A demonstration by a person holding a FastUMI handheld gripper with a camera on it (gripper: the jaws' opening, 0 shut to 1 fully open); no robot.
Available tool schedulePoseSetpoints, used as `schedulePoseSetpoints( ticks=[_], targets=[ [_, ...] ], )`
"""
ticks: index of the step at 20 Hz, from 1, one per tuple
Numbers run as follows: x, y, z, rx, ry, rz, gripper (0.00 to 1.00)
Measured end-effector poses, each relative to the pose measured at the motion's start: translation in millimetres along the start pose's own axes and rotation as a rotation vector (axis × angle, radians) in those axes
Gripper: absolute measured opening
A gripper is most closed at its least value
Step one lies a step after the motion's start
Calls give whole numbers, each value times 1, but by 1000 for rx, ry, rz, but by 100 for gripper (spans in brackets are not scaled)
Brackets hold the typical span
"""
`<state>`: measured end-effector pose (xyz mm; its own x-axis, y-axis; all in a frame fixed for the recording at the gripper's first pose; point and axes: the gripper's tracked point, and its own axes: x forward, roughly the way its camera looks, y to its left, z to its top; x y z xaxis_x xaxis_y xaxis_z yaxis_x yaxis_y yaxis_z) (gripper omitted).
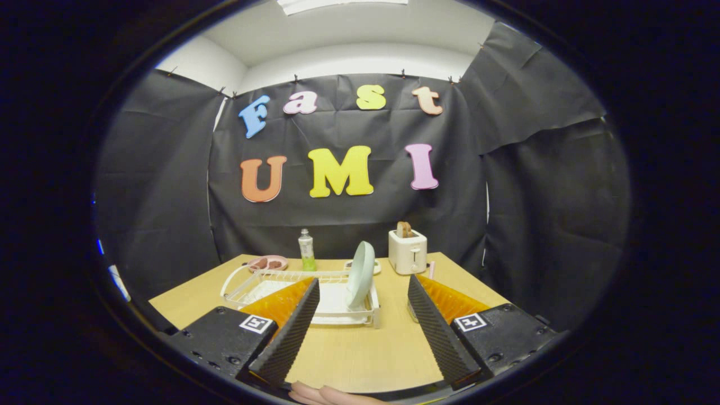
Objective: Take the plate from the dish rack, then take the spoon from the basket and place it into the plate.
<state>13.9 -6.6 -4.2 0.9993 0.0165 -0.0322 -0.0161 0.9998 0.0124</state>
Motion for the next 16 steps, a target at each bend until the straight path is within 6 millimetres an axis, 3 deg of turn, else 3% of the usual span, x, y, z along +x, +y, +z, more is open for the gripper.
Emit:
schedulePoseSetpoints(
  ticks=[4,7,11,16],
  targets=[
    [22,0,12,-38,-4,-10,100],
    [51,7,18,-41,31,5,100],
    [108,-6,26,-73,105,-52,100],
    [189,-6,26,-104,274,-55,100]
  ],
)
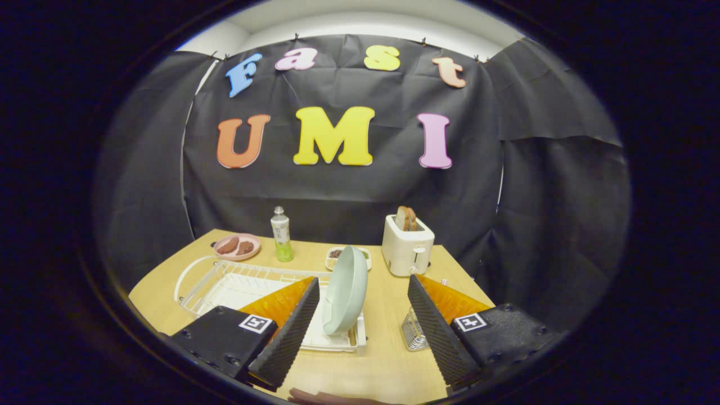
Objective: Take the plate from the dish rack, then take the spoon from the basket and place it into the plate.
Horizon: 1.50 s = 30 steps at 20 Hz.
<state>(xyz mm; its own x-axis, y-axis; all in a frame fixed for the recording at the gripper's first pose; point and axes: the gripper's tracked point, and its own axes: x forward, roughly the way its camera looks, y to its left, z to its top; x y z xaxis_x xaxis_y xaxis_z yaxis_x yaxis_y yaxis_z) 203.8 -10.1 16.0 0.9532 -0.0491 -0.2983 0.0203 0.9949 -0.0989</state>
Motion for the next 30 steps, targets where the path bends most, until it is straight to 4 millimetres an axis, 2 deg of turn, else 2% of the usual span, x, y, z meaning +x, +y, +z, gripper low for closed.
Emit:
schedulePoseSetpoints(
  ticks=[2,4,6,11,16,18,23,30],
  targets=[
    [27,-1,6,-33,91,-18,100],
    [49,5,15,-46,152,-18,100],
    [69,15,16,-77,255,2,98],
    [101,3,16,-194,513,-101,78],
    [118,-6,7,-203,716,-171,49],
    [125,-5,7,-212,742,-205,26],
    [126,2,6,-224,780,-289,25],
    [117,24,10,-263,710,-384,19]
  ],
)
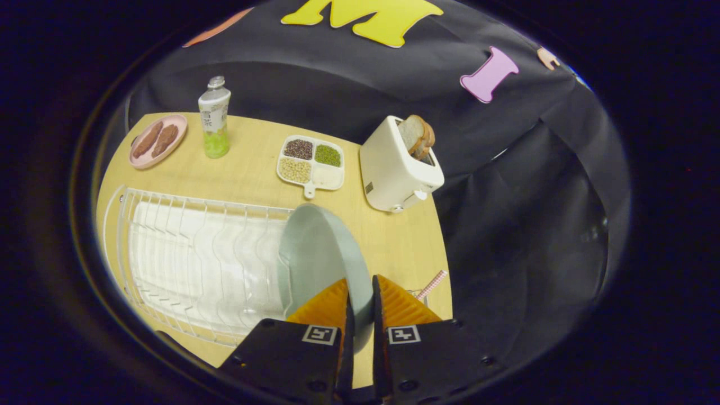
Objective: Take the plate from the dish rack, then take the spoon from the basket and place it into the plate.
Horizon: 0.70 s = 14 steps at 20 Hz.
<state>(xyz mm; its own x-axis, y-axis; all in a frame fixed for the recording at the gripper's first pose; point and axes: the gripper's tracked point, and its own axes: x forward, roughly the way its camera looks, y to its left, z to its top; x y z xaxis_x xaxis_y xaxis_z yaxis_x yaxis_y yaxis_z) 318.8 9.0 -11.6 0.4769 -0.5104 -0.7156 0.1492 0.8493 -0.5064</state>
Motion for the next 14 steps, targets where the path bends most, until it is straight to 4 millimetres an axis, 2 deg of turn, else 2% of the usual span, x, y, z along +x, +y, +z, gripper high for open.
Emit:
schedulePoseSetpoints(
  ticks=[4,14],
  targets=[
    [-6,5,0,53,-42,-53,17],
    [-36,16,-8,-24,-157,-224,17]
  ],
)
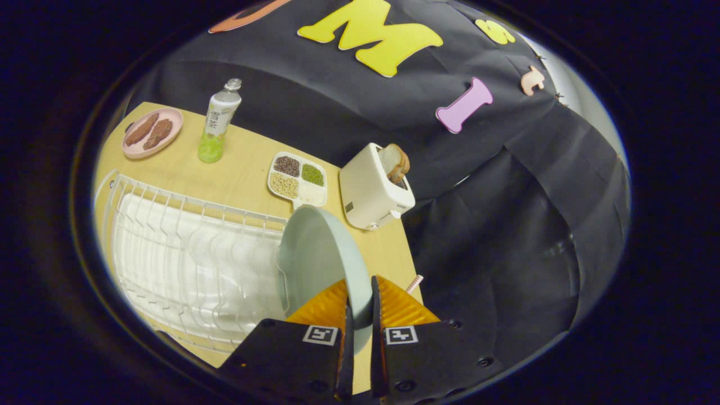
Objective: Take the plate from the dish rack, then take the spoon from the basket and place it into the plate.
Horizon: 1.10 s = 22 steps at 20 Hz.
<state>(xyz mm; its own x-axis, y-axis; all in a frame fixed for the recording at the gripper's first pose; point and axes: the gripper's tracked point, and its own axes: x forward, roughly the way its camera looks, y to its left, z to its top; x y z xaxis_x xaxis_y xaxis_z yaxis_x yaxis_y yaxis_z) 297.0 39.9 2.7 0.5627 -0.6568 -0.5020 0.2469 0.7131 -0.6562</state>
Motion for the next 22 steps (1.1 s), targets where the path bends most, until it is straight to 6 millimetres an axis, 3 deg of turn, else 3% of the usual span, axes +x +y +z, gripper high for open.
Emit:
schedulePoseSetpoints(
  ticks=[4,9,14,18,22],
  targets=[
    [-8,-14,-4,25,-36,-42,17],
    [-31,-26,-19,137,-102,51,17],
    [-69,-23,-65,273,-156,306,17],
    [-98,-23,-112,363,-208,523,17],
    [-93,-16,-167,418,-228,645,17]
  ],
)
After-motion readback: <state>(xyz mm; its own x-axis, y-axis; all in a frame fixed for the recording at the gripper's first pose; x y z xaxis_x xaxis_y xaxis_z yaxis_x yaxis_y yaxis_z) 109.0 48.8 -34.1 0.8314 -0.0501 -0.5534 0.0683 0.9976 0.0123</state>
